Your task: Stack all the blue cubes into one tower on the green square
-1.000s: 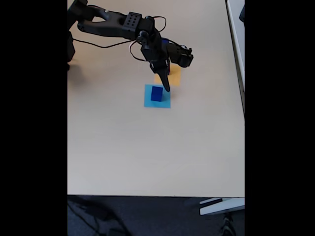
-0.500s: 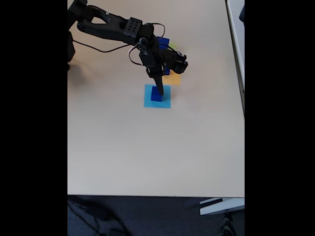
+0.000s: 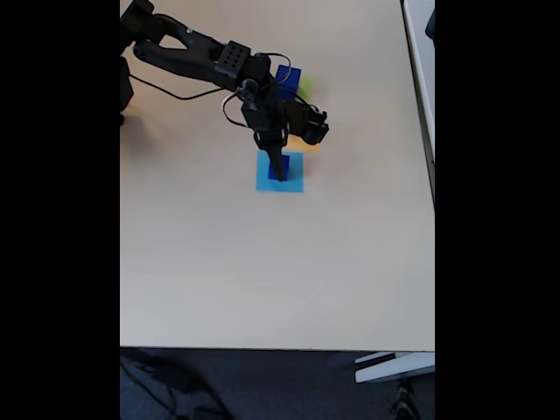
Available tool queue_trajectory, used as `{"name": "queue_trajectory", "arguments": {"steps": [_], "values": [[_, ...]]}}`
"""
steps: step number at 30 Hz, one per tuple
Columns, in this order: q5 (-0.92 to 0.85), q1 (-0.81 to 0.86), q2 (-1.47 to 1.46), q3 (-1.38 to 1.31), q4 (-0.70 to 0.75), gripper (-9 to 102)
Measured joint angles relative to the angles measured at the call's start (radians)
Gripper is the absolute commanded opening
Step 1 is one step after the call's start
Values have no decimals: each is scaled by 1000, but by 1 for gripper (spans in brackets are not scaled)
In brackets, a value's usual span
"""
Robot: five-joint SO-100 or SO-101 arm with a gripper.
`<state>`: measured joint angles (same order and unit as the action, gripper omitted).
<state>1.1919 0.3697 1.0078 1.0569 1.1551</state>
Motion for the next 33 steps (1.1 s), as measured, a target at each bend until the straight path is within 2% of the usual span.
{"name": "queue_trajectory", "arguments": {"steps": [25,33], "values": [[-2,8,-21,21,-28,36],[-9,11,-31,40,-35,32]]}}
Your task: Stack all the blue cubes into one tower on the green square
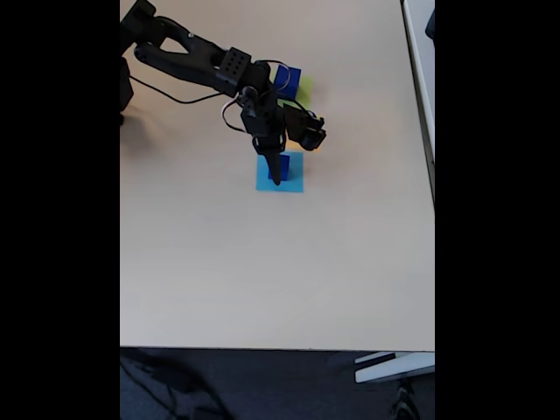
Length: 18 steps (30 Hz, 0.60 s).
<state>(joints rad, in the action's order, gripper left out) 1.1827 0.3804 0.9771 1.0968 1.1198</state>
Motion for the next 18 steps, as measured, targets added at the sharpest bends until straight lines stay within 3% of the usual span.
{"name": "queue_trajectory", "arguments": {"steps": [18], "values": [[-11,6,0,0,-9,3]]}}
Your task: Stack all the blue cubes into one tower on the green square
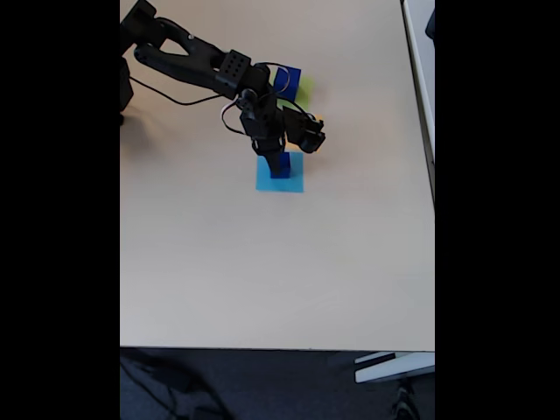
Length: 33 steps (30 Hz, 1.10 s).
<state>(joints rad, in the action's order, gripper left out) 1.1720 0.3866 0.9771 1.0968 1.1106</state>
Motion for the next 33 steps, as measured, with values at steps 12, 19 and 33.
{"name": "queue_trajectory", "arguments": {"steps": [12,19,33], "values": [[-18,-25,66,-26,57,2],[43,-80,152,-91,114,2],[402,-342,273,-91,138,3]]}}
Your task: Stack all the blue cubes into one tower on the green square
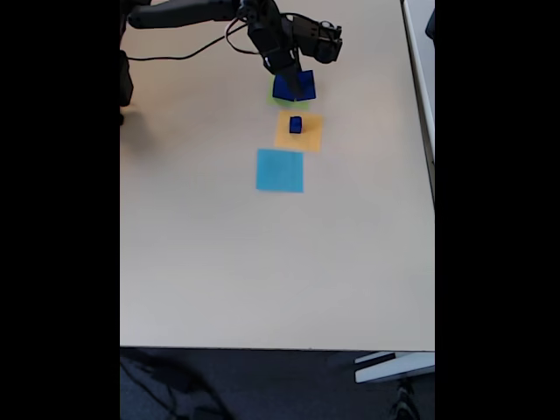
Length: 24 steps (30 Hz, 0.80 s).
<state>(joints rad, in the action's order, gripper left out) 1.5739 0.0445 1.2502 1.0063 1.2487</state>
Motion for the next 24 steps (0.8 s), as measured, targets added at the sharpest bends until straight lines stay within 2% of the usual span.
{"name": "queue_trajectory", "arguments": {"steps": [9,24], "values": [[213,-133,-12,8,18,1],[373,-195,-120,8,18,0]]}}
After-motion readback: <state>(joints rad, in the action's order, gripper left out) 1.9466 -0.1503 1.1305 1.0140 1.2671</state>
